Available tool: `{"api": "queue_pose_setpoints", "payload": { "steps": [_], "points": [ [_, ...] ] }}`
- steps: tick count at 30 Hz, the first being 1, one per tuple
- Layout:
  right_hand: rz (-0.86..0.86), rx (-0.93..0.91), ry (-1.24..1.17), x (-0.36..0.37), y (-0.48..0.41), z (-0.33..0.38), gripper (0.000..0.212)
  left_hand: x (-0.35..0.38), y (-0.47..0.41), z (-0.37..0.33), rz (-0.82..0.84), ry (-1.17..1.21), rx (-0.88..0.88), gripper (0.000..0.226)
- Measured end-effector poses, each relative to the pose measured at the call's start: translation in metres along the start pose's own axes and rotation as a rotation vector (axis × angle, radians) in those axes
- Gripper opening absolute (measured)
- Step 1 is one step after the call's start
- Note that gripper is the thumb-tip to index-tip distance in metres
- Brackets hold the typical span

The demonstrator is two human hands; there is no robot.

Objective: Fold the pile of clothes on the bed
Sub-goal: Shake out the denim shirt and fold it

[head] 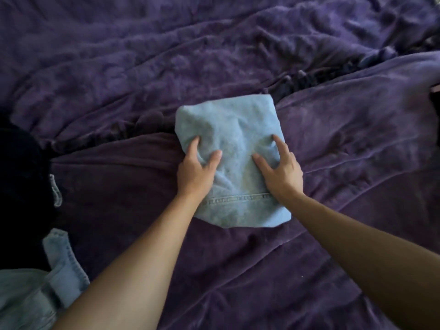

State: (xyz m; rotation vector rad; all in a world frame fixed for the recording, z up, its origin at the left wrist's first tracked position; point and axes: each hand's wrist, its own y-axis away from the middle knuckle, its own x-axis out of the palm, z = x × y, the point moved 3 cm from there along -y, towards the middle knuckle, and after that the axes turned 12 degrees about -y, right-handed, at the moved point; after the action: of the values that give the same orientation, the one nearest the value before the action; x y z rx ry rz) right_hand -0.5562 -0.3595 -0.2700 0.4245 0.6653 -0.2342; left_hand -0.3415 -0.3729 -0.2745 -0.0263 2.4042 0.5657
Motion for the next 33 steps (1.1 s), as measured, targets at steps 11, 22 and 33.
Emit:
{"api": "queue_pose_setpoints", "payload": {
  "steps": [11, 22, 33],
  "points": [
    [-0.024, -0.012, -0.017, -0.138, 0.049, -0.081, 0.067, 0.086, 0.122, -0.084, -0.045, 0.051, -0.012, 0.06],
    [-0.052, -0.206, -0.04, -0.31, -0.082, -0.138, 0.066, 0.22, 0.118, -0.256, -0.206, 0.201, 0.053, 0.054],
    [-0.29, -0.274, 0.097, -0.574, -0.228, -0.166, 0.064, 0.36, 0.1, -0.506, -0.066, 0.279, 0.236, 0.064]
  ]
}}
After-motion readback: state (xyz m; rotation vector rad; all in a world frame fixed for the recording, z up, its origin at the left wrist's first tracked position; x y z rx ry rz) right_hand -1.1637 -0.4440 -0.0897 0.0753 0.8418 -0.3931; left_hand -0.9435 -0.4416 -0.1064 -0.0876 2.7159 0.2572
